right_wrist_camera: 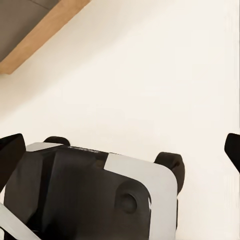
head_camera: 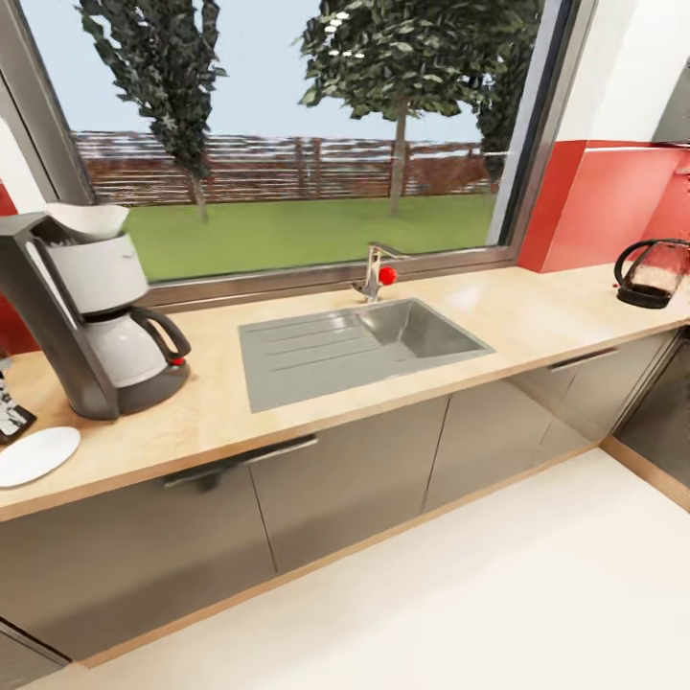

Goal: Set up a coffee station on the kitchen countertop: keep the coffee maker on the countertop, move the bottle of coffee from the kitchen shelf to the counter next to the coffee maker, place a paper coffee filter on top of the coffee maker, put the saucer next to the coffee maker with the coffee cup on the saucer, and place the electric kettle next to the coffee maker.

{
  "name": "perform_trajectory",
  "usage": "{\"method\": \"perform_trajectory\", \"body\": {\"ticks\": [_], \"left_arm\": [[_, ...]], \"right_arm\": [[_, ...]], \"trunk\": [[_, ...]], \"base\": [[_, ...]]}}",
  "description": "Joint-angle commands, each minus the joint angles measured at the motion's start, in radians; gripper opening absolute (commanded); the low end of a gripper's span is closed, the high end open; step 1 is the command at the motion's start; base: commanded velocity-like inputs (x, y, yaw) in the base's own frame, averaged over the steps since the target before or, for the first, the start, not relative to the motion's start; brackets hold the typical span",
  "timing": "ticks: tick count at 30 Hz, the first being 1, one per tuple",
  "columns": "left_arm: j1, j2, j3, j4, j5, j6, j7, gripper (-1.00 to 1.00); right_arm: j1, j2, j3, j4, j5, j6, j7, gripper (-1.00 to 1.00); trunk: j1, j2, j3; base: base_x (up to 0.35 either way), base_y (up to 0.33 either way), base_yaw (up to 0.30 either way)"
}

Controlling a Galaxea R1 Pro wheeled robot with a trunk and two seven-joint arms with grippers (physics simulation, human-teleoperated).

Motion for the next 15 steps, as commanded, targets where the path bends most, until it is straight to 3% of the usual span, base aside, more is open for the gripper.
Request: {"method": "perform_trajectory", "body": {"ticks": [1, 6, 15], "left_arm": [[0.0, 0.0, -0.008, -0.001, 0.009, 0.011, -0.003, 1.0], [0.0, 0.0, -0.008, -0.001, 0.009, 0.011, -0.003, 1.0], [0.0, 0.0, -0.008, -0.001, 0.009, 0.011, -0.003, 1.0]], "right_arm": [[-0.001, 0.0, 0.009, 0.001, -0.006, -0.007, 0.002, 1.0], [-0.001, 0.001, 0.009, 0.001, -0.006, -0.007, 0.001, 1.0], [-0.001, 0.001, 0.009, 0.001, -0.006, -0.007, -0.001, 1.0]], "trunk": [[0.0, 0.0, -0.001], [0.0, 0.0, -0.001], [0.0, 0.0, -0.001]], "base": [[0.24, -0.194, -0.059], [0.246, -0.221, -0.152], [0.23, -0.256, -0.24]]}}
